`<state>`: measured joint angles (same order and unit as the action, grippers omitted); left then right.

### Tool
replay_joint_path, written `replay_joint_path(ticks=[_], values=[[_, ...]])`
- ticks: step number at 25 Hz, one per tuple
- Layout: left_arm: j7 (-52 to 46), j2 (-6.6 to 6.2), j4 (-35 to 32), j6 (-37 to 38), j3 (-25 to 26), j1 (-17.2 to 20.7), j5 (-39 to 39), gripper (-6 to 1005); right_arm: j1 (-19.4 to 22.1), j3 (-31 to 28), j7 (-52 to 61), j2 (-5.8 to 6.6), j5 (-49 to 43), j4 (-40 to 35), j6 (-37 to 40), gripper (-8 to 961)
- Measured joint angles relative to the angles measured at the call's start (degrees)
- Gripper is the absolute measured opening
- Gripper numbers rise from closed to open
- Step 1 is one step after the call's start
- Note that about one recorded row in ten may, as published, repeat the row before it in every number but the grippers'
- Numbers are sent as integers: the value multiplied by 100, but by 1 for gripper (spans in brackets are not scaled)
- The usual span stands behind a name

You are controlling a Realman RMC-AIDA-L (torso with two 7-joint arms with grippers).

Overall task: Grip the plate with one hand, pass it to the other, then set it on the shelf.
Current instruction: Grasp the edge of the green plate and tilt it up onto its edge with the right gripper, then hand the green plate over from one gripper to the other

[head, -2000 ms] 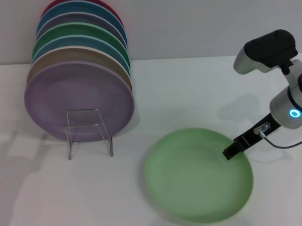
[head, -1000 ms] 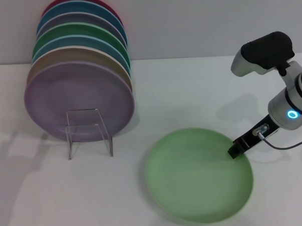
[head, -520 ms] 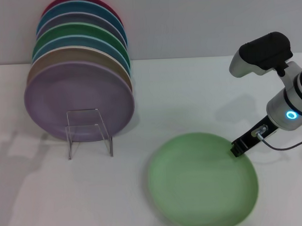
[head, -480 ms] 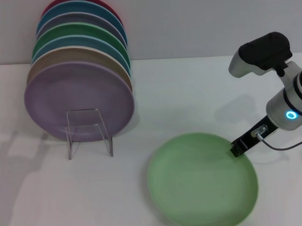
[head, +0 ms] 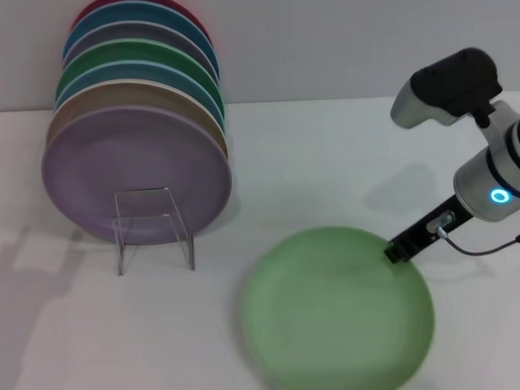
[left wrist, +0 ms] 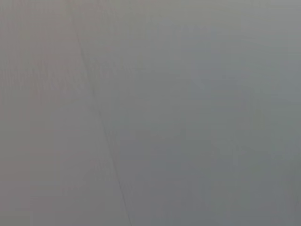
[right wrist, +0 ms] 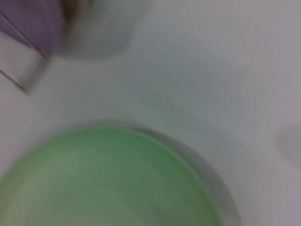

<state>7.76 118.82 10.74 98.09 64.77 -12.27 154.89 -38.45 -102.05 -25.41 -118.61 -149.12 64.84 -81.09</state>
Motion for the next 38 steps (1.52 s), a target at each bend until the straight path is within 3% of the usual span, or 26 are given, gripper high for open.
replay_joint_path(ticks=[15,17,18,19,22,23,24,27,29,32,33,34,36,38], values=[[10,-2,111,47,21,-55,-2,784,1134,-69,-579,-29,920,1547,40,18],[-14,-10,248,46,0,-58,17,784,1485,-89,-858,-32,1145,1930,212,18],[-56,-16,333,34,-22,-53,32,784,1975,-111,-1371,-36,1659,2281,637,18],[-128,-27,451,15,-50,-52,48,784,1975,-111,-1371,-36,1659,2281,637,18],[-568,-93,793,-205,-98,-63,171,784,2672,-168,-2390,-39,2681,2425,1284,18],[-705,-126,904,-328,-100,-73,250,784,3020,-263,-3158,-50,3404,2269,1602,18],[-830,-174,1040,-497,-99,-86,361,784,3020,-263,-3158,-50,3404,2269,1602,18],[-1266,-406,1832,-1407,-89,-24,796,784,3313,-423,-4376,-66,4460,1759,1839,19],[-1587,-675,2762,-2368,-163,132,1016,784,3402,-557,-5247,-70,5222,1248,1868,19],[-1941,-1153,4061,-3589,-421,320,1068,784,3378,-809,-6107,-66,5870,616,1859,19],[-2251,-1508,4900,-4374,-586,388,1076,784,3344,-881,-6272,-63,5930,474,1863,19],[-2251,-1508,4900,-4374,-586,388,1076,784,3294,-943,-6440,-63,5952,343,1884,19],[-2536,-1860,5548,-5125,-752,372,1073,784,3198,-1013,-6798,-64,6003,129,1929,19],[-2738,-2131,6026,-5702,-911,308,1073,784,3111,-1023,-7043,-64,6056,-15,2028,19]])
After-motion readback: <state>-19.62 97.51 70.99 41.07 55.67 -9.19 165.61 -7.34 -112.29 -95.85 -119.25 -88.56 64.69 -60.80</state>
